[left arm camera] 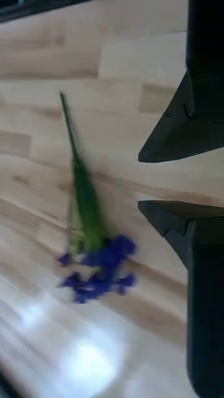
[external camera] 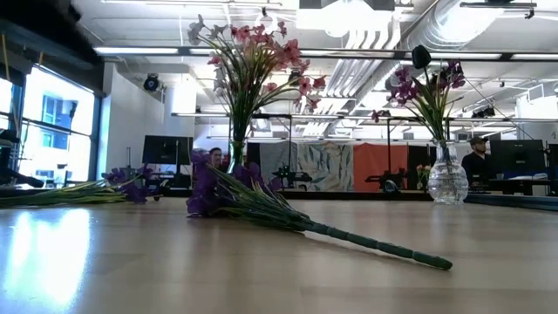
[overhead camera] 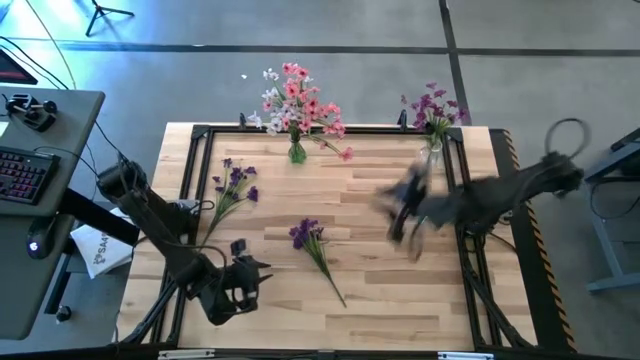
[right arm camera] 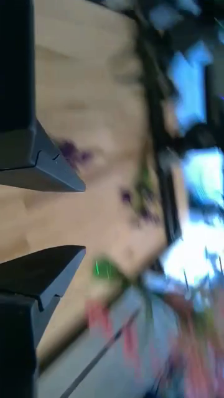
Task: Sort flowers into vase by color
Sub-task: Put the middle purple flowers into the transparent vase
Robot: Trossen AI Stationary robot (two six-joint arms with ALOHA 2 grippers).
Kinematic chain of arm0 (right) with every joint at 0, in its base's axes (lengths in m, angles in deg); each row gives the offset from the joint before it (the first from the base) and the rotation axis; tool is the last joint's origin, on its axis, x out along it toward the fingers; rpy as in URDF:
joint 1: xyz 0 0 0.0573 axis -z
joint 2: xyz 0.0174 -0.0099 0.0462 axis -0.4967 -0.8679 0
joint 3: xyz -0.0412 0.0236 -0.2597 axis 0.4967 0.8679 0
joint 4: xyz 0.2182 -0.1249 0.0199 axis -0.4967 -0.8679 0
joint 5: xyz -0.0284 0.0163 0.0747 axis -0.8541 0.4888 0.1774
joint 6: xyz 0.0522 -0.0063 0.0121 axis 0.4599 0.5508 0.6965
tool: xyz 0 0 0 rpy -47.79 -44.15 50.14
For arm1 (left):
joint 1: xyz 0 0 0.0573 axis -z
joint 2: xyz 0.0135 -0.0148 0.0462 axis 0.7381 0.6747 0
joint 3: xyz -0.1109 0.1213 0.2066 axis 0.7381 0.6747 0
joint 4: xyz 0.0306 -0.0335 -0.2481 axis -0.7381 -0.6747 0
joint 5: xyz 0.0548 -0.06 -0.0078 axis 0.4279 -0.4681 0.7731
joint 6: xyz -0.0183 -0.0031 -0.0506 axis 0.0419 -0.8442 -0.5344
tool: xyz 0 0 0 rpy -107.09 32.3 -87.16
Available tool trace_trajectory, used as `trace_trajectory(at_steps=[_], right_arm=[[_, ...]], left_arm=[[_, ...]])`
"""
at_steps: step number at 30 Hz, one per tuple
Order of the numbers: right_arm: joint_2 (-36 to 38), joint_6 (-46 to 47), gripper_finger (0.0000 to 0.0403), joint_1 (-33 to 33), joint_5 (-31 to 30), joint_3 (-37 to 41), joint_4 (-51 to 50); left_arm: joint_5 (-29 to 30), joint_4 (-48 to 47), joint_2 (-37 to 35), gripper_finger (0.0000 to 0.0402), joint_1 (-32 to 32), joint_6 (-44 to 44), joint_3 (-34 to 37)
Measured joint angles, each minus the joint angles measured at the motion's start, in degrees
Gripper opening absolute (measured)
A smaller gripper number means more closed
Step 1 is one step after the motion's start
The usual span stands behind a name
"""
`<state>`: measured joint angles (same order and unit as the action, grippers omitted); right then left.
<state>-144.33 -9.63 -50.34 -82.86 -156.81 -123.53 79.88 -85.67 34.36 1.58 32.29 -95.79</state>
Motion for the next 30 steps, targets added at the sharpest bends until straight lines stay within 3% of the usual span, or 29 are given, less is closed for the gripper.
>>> trace_trajectory(at_steps=[4,9,14,18,21,25,30], right_arm=[[-11.8,-1.5,0.0144,-5.5,3.9,5.9,13.5],[-27.3,7.4,0.0149,-5.9,11.0,8.3,26.2],[-40.8,11.4,0.0204,-2.9,20.8,3.1,26.2],[-48.2,12.3,0.0260,0.1,23.4,-3.0,23.3],[-52.4,12.2,0.0271,1.7,24.1,-7.1,19.2],[-54.5,11.2,0.0222,2.3,20.9,-9.8,16.6],[-53.6,9.7,0.0074,2.1,17.8,-8.0,15.5]], left_arm=[[2.0,5.1,0.0,0.0097,1.2,-7.8,6.9],[4.3,18.9,0.1,0.0097,0.2,-10.5,16.5],[11.2,33.7,0.1,0.0097,-3.3,-10.4,24.2],[12.2,39.9,0.1,0.0097,-6.5,-10.5,27.1],[12.2,41.4,0.1,0.0097,-8.5,-10.5,27.3],[12.1,43.8,0.1,0.0097,-9.9,-7.8,27.3],[12.1,47.3,0.1,0.0097,-10.3,-3.9,27.3]])
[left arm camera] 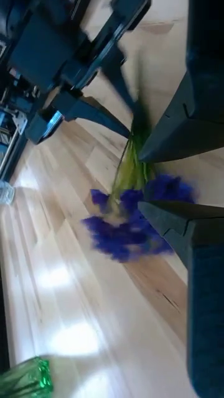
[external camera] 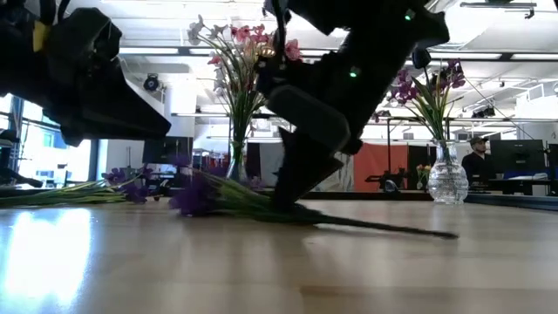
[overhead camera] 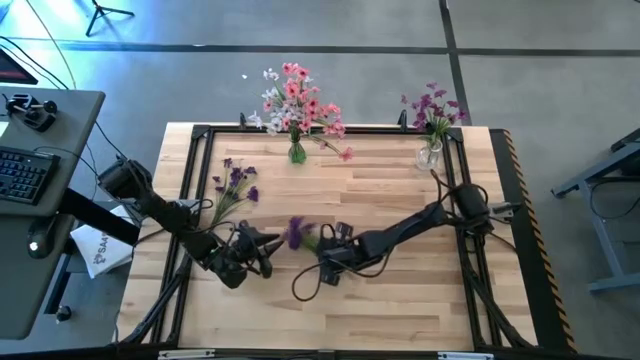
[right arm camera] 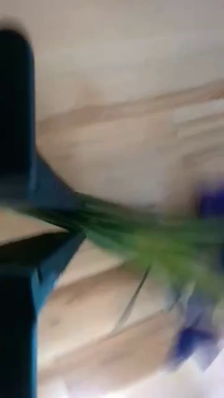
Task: Sort flowers into vase by color
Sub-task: Put the middle purple flowers into the transparent vase
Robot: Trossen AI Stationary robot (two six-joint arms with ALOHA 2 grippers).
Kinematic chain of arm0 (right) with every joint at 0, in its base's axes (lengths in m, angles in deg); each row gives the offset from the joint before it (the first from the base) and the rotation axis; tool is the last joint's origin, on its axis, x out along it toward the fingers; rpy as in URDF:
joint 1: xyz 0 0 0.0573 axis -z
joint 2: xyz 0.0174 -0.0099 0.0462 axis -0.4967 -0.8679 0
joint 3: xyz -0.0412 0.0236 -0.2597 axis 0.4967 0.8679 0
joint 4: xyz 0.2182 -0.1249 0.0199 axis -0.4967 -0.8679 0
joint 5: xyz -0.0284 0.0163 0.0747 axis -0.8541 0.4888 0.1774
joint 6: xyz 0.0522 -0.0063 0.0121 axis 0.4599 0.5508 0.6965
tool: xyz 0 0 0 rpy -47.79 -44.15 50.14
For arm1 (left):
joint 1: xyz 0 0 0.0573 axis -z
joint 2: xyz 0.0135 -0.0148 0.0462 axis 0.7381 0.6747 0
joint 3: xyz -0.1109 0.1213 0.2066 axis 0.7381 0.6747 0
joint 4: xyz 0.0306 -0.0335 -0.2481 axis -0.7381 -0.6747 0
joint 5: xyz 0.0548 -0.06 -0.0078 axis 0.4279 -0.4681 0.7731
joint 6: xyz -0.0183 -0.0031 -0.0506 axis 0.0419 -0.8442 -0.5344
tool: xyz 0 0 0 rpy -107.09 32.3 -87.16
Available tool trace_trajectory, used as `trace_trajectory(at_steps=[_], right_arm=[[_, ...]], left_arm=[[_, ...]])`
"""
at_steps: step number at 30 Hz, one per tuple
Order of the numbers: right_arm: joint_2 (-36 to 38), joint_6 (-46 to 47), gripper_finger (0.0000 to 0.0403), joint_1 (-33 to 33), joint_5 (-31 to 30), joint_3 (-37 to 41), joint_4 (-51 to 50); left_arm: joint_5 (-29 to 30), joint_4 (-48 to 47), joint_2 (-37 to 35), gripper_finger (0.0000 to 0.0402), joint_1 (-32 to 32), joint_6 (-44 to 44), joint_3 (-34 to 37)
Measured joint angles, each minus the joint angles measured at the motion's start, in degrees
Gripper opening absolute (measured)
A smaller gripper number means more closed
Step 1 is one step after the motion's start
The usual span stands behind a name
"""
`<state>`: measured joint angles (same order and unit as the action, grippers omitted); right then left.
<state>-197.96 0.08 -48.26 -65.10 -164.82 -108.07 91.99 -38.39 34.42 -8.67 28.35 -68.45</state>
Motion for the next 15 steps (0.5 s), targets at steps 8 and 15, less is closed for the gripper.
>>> trace_trajectory(at_steps=[8,15], right_arm=[[13.1,1.0,0.0017,-2.8,-7.2,16.5,5.9],[26.0,-11.5,0.0008,-5.8,-5.4,44.6,64.7]], left_arm=[[-0.9,1.2,0.0,0.0097,0.2,1.9,0.0],[-9.2,5.8,1.1,0.0097,-0.2,12.8,0.0]])
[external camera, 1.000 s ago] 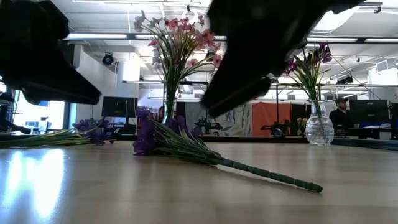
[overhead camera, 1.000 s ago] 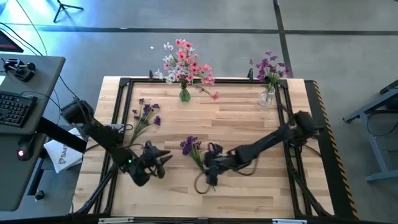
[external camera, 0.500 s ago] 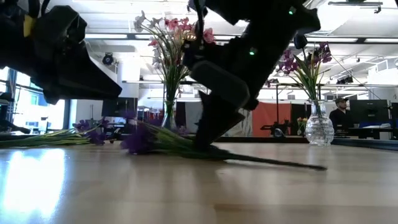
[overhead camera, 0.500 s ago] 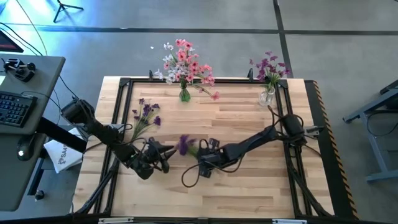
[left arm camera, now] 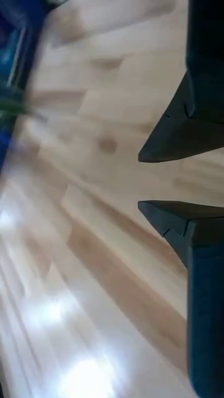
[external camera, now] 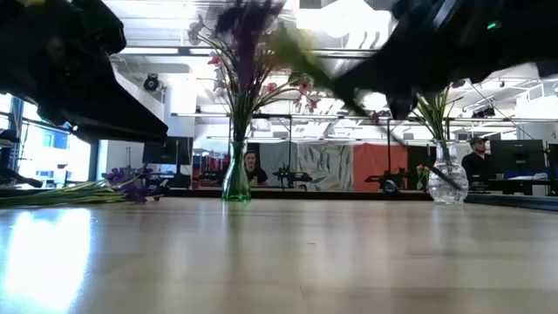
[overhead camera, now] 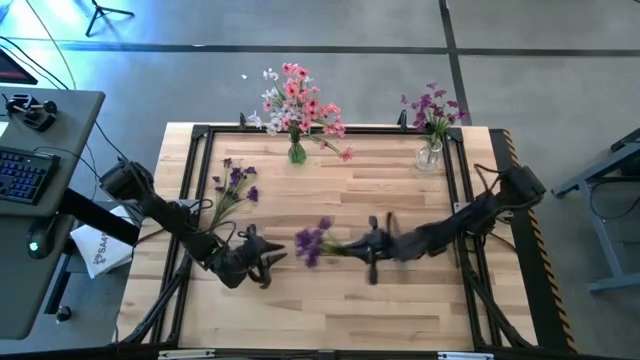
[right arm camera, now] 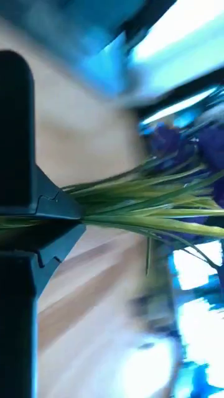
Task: Sort flowers into vase by color
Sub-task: Put the middle purple flowers into the transparent vase
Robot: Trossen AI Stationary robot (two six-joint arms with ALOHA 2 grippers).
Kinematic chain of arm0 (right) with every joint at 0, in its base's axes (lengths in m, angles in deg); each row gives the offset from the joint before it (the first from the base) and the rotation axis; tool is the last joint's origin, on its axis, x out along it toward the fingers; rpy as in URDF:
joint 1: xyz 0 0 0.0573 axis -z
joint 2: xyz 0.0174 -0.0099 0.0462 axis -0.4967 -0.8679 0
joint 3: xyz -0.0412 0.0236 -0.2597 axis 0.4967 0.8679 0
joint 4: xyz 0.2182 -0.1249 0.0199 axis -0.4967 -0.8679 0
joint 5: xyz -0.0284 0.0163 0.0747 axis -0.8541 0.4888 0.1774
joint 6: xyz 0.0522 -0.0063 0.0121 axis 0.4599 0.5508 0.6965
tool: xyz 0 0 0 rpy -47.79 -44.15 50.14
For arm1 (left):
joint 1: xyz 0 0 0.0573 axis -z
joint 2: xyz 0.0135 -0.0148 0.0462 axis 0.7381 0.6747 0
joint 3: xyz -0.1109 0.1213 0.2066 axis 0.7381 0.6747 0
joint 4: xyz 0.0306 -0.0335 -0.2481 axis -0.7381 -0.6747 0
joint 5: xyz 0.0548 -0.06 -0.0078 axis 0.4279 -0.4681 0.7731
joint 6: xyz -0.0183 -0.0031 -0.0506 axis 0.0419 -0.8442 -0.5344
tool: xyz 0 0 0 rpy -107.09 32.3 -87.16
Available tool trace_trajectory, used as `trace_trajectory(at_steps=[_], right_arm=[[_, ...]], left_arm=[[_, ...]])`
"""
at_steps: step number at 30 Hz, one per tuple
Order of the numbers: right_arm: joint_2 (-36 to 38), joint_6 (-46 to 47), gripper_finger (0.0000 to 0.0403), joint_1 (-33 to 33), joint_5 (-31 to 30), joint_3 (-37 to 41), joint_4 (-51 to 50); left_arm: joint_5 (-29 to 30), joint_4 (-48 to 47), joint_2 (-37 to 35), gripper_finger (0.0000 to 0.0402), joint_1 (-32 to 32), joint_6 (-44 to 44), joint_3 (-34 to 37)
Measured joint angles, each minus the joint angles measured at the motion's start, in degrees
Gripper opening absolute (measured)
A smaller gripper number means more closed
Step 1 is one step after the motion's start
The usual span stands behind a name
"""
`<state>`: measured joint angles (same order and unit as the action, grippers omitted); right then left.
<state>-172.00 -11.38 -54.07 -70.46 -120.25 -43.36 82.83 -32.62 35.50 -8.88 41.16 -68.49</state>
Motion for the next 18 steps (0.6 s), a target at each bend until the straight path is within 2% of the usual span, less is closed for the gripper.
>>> trace_trajectory(at_steps=[3,6,10,14,18], right_arm=[[-1.8,-5.8,0.0003,-0.2,2.9,7.3,27.9],[-4.9,-12.2,0.0003,-0.2,5.5,8.9,44.2],[-6.6,-17.5,0.0002,0.1,8.4,3.7,42.7],[-9.8,-24.1,0.0002,0.2,15.6,-3.8,42.2],[-11.8,-28.3,0.0001,0.1,20.8,-9.2,41.3]], left_arm=[[-3.6,9.0,2.5,0.0097,-0.9,9.2,0.0],[-5.9,22.6,6.2,0.0097,-2.7,21.9,0.0],[-6.9,38.2,11.7,0.0097,-5.6,39.2,-2.6],[-16.5,43.9,15.9,0.0098,-9.6,55.8,-7.6],[-24.9,45.9,18.3,0.0111,-12.6,61.1,-13.1]])
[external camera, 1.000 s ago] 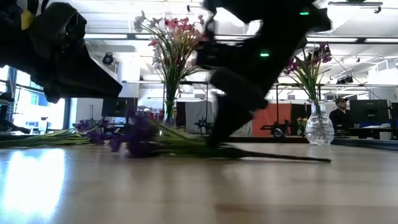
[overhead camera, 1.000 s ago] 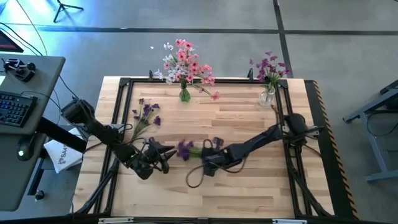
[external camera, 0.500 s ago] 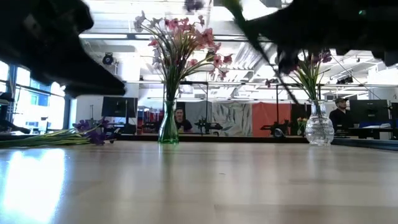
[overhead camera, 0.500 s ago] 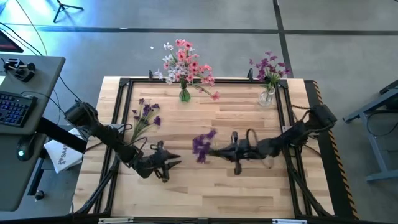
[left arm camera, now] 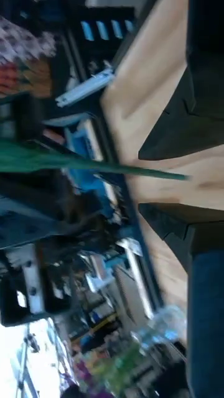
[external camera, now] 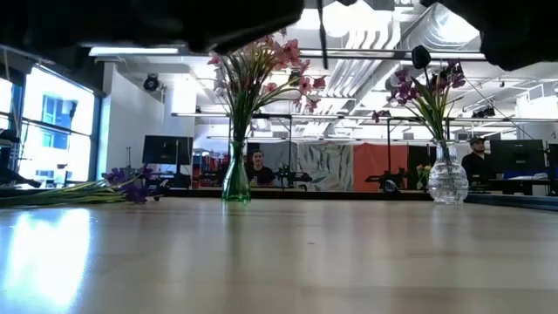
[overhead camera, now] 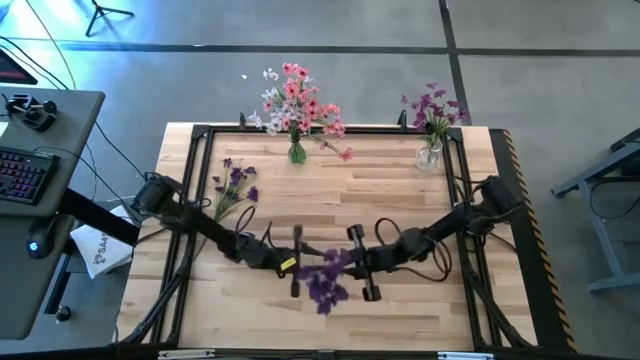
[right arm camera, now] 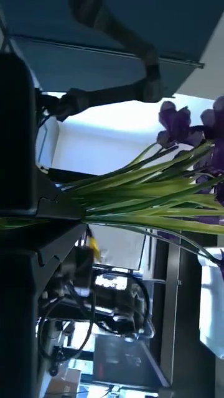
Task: Sort flowers into vase by color
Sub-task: Put the middle purple flowers into the transparent vase
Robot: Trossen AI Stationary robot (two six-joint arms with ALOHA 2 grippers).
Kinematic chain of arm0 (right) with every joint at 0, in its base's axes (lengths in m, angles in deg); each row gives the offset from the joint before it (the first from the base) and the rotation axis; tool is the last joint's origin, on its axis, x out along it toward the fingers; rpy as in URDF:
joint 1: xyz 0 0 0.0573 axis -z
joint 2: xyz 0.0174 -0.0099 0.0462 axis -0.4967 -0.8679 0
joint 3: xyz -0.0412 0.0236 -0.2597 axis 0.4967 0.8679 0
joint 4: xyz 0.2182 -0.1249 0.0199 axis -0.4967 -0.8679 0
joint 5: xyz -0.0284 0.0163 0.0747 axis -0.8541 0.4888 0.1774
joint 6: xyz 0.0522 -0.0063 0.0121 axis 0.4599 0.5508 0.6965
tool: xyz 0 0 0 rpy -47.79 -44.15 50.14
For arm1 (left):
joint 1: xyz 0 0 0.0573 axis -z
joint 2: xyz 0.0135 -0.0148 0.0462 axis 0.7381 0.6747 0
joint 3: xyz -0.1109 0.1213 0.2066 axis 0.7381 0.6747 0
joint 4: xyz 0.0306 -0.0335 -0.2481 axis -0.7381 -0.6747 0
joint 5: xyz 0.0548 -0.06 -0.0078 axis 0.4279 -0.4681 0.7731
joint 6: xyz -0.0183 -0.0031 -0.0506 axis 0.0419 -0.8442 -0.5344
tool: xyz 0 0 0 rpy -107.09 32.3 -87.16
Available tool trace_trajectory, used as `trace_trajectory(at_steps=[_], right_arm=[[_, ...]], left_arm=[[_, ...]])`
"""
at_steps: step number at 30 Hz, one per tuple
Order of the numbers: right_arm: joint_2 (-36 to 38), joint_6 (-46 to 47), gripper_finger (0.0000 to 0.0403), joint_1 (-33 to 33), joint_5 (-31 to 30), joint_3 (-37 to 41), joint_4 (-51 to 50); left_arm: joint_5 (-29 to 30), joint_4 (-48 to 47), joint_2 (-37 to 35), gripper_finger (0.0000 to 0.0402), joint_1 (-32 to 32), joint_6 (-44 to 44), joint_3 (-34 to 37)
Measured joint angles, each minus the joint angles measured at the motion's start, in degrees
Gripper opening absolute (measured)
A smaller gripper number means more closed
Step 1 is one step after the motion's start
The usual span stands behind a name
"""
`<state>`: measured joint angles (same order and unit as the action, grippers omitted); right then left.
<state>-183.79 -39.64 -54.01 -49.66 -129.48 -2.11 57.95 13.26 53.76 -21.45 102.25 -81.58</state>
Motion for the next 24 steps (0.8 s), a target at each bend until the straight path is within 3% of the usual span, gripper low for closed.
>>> trace_trajectory(at_steps=[6,11,15,20,24], right_arm=[[-0.6,-1.8,0.0001,-0.2,1.3,-2.2,-2.9],[-0.6,-1.7,0.0001,-0.2,1.3,-2.2,-3.7],[-0.6,-1.6,0.0001,-0.2,1.3,-2.1,-4.0],[-0.6,-0.2,0.0006,-0.2,0.5,-2.1,-4.8],[2.1,1.2,0.0043,-1.0,-3.9,-2.0,-11.5]], left_arm=[[-8.1,-0.1,0.7,0.0136,-1.4,-0.9,-4.3],[-9.0,-0.1,0.7,0.0134,-1.0,-1.8,-4.8],[-8.4,-0.1,0.7,0.0099,-0.9,-1.8,-4.8],[-8.0,-0.9,0.7,0.0019,-0.4,-1.9,-4.8],[0.6,-3.5,-0.1,0.0013,1.8,-5.0,-4.8]])
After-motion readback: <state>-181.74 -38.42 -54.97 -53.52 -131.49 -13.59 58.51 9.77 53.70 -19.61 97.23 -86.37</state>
